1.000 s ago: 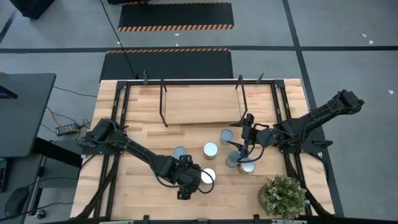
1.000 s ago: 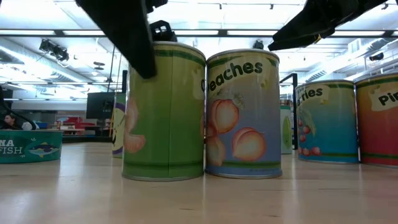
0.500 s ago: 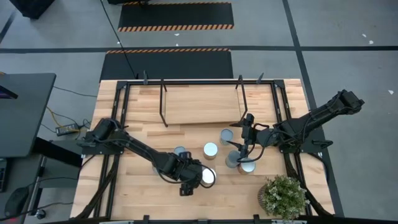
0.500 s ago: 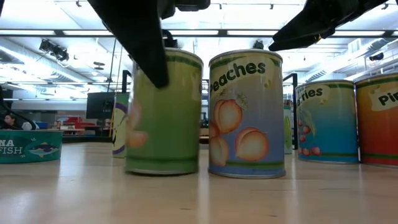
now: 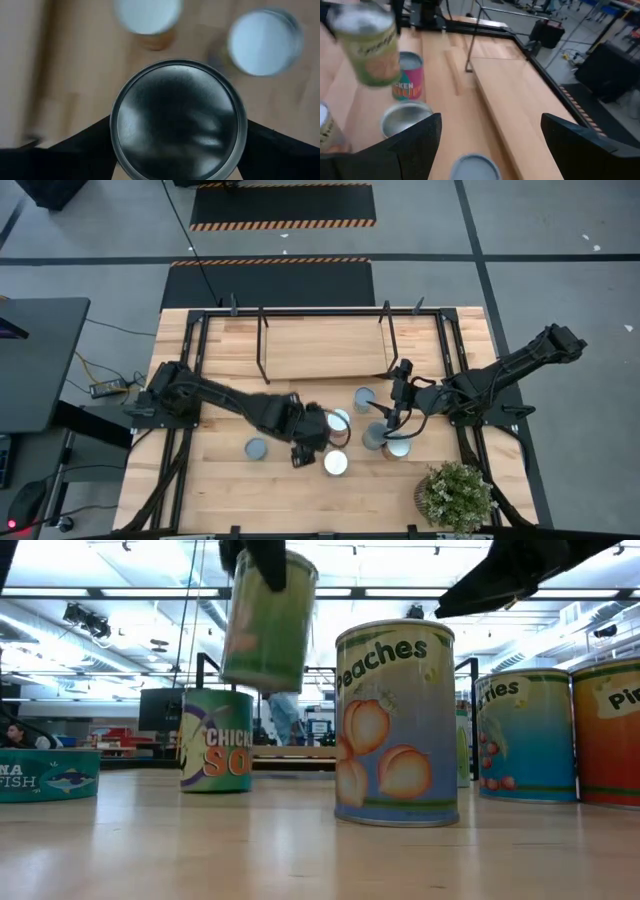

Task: Pick and place cans onto a shelf
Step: Put the canned oranges on the shelf

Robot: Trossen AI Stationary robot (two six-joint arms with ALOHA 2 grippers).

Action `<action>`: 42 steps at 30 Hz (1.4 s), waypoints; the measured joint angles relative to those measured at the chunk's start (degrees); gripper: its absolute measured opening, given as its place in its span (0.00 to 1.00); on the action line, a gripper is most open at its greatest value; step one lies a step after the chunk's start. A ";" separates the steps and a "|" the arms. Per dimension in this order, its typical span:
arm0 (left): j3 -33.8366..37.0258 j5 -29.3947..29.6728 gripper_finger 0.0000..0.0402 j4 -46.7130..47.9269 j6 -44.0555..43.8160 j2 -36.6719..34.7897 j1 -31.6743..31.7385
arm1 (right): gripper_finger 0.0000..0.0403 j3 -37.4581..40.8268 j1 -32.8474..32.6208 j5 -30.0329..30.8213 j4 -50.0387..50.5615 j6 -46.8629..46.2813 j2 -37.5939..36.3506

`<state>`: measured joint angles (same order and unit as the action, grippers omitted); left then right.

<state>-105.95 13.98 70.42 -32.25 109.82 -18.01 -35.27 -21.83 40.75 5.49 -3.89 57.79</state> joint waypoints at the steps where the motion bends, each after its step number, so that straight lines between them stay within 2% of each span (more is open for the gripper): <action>1: -1.71 0.81 0.79 0.35 0.23 -0.04 0.94 | 0.87 0.00 -0.24 0.47 0.31 0.02 -0.60; 6: -7.42 1.95 0.80 0.75 2.97 -0.07 7.45 | 0.87 0.00 -2.36 2.46 0.53 1.90 -4.45; 10: -8.92 1.03 0.80 0.18 6.45 -0.08 13.38 | 0.87 0.00 -3.31 2.06 0.66 2.94 -6.37; 16: -9.14 -6.18 0.80 -8.71 12.08 0.42 22.85 | 0.87 -0.34 -3.30 1.13 1.81 4.09 -6.48; 21: -9.14 -10.01 0.80 -13.30 16.39 2.62 28.80 | 0.87 -4.36 -3.30 -1.27 5.52 4.08 -6.44; 25: -9.14 -10.15 0.80 -14.47 19.22 5.50 31.83 | 0.87 -6.98 -2.95 -0.82 7.98 5.41 -6.45; 32: -9.12 -11.71 0.80 -15.84 21.61 11.63 35.92 | 0.87 -7.13 -1.92 0.62 8.91 4.64 -6.44; 42: -9.05 -11.74 0.80 -14.94 35.90 14.94 36.11 | 0.87 -7.10 -2.40 0.61 9.96 4.01 -6.44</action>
<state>-115.00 2.24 55.49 3.65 124.76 18.10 -42.37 -24.23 41.36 15.45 0.12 51.35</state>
